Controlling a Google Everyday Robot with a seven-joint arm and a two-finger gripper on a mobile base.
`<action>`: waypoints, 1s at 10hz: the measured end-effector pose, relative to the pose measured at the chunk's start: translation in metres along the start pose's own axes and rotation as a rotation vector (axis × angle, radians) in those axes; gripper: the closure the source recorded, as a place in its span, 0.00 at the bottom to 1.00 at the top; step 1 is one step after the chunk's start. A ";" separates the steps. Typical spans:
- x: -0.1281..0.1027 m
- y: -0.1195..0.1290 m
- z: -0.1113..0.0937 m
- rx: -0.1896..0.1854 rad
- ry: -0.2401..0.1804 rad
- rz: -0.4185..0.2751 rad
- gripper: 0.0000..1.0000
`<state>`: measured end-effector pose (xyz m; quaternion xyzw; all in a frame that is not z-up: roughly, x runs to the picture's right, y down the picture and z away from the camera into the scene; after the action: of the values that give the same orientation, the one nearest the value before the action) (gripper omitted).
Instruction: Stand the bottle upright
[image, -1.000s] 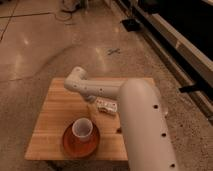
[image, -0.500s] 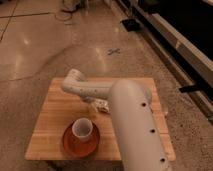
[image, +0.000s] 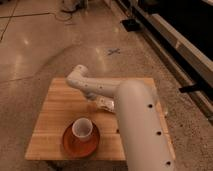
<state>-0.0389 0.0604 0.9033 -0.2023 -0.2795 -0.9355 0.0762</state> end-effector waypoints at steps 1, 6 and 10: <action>0.000 0.008 -0.017 -0.002 0.060 0.028 1.00; -0.012 0.024 -0.062 0.057 0.289 0.168 1.00; -0.024 0.026 -0.081 0.213 0.559 0.316 1.00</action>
<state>-0.0375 -0.0052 0.8446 0.0304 -0.3092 -0.8968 0.3149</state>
